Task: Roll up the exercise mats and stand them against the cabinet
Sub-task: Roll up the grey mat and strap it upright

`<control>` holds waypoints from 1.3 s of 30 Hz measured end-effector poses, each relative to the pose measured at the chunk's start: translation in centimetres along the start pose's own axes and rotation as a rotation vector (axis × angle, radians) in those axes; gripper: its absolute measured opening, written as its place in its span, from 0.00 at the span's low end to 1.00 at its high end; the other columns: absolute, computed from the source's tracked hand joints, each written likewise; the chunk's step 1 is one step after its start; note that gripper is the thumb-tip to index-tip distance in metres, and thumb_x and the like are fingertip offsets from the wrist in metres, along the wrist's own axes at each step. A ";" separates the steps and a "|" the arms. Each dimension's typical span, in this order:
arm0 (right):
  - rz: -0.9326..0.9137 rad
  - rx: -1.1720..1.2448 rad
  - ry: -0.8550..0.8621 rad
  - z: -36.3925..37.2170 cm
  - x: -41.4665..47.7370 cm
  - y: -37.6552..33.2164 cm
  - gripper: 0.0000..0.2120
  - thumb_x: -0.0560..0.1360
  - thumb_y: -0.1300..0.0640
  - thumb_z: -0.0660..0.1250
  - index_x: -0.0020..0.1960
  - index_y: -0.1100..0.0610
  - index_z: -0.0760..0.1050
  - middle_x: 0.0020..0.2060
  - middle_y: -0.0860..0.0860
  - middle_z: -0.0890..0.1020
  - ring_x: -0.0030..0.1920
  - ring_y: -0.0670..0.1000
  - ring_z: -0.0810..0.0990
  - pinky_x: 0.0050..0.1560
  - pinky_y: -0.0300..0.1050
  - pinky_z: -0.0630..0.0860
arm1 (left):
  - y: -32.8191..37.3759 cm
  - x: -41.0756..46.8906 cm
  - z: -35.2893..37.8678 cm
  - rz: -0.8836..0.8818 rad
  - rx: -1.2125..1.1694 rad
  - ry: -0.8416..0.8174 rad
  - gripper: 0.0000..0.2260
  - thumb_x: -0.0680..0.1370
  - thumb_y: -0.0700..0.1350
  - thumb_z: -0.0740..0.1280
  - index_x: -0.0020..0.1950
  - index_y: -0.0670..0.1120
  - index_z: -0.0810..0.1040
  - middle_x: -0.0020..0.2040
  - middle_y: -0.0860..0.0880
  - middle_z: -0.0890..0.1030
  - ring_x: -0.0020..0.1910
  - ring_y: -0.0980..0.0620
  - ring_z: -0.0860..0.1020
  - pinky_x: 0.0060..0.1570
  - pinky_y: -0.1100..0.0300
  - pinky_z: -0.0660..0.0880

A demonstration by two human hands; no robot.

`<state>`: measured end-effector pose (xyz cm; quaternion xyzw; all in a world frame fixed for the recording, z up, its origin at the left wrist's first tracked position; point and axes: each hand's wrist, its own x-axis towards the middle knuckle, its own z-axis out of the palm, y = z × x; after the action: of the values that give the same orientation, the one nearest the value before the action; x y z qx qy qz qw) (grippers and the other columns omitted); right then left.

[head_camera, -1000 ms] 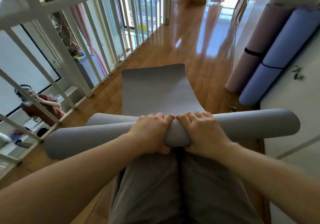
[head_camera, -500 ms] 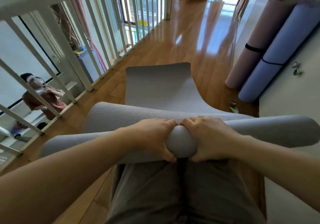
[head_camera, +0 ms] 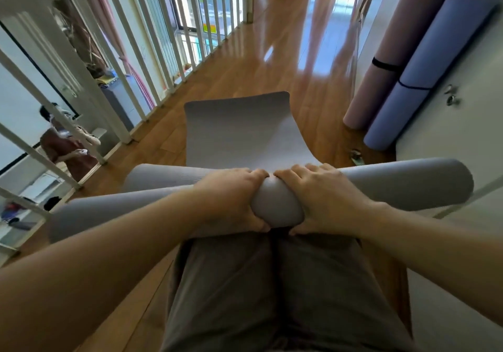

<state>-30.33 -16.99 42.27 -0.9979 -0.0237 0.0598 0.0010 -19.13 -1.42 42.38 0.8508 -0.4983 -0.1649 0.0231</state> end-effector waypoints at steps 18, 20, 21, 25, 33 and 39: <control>-0.001 -0.049 0.245 2.3 0.7 2.4 0.39 0.62 0.38 0.74 0.67 0.53 0.69 0.54 0.53 0.80 0.50 0.56 0.80 0.51 0.54 0.75 | 0.5 1.1 1.0 0.015 0.193 0.267 0.39 0.67 0.63 0.70 0.73 0.53 0.58 0.60 0.49 0.74 0.56 0.47 0.75 0.53 0.52 0.71; 0.008 -0.039 0.151 1.0 0.9 2.7 0.37 0.63 0.38 0.73 0.66 0.51 0.67 0.54 0.51 0.79 0.50 0.54 0.79 0.52 0.53 0.75 | 0.9 1.0 0.5 0.004 0.182 0.271 0.38 0.67 0.63 0.70 0.72 0.53 0.59 0.60 0.49 0.74 0.55 0.47 0.75 0.52 0.53 0.71; 0.009 -0.038 0.108 0.2 0.8 2.7 0.37 0.63 0.38 0.72 0.67 0.51 0.66 0.55 0.50 0.78 0.52 0.53 0.78 0.53 0.52 0.75 | 1.3 0.9 0.2 0.004 0.189 0.285 0.38 0.67 0.63 0.70 0.72 0.53 0.60 0.60 0.49 0.74 0.55 0.47 0.75 0.52 0.53 0.71; 0.017 -0.086 0.126 -1.8 -1.5 2.6 0.36 0.64 0.38 0.71 0.67 0.50 0.65 0.56 0.49 0.78 0.52 0.51 0.78 0.54 0.49 0.73 | 3.6 -0.3 -0.6 0.059 0.285 0.374 0.38 0.69 0.62 0.69 0.73 0.52 0.57 0.61 0.50 0.72 0.55 0.49 0.74 0.53 0.54 0.70; 0.033 0.016 -0.049 -0.1 -5.9 -0.1 0.36 0.68 0.38 0.70 0.70 0.47 0.60 0.64 0.47 0.73 0.61 0.49 0.73 0.64 0.47 0.68 | 5.2 -2.8 2.2 0.143 0.162 0.152 0.40 0.68 0.62 0.70 0.74 0.54 0.55 0.65 0.51 0.70 0.62 0.50 0.71 0.60 0.54 0.68; 0.015 0.019 0.045 1.1 -6.1 1.1 0.48 0.63 0.35 0.72 0.76 0.48 0.54 0.69 0.50 0.69 0.67 0.53 0.69 0.67 0.55 0.64 | 3.3 0.5 0.1 0.111 -0.036 -0.099 0.39 0.64 0.64 0.74 0.71 0.56 0.63 0.65 0.55 0.73 0.60 0.52 0.73 0.60 0.54 0.72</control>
<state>-36.44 -18.34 41.85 -0.9991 -0.0157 0.0376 0.0108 -21.75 -3.53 42.79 0.8121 -0.5424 -0.2140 0.0230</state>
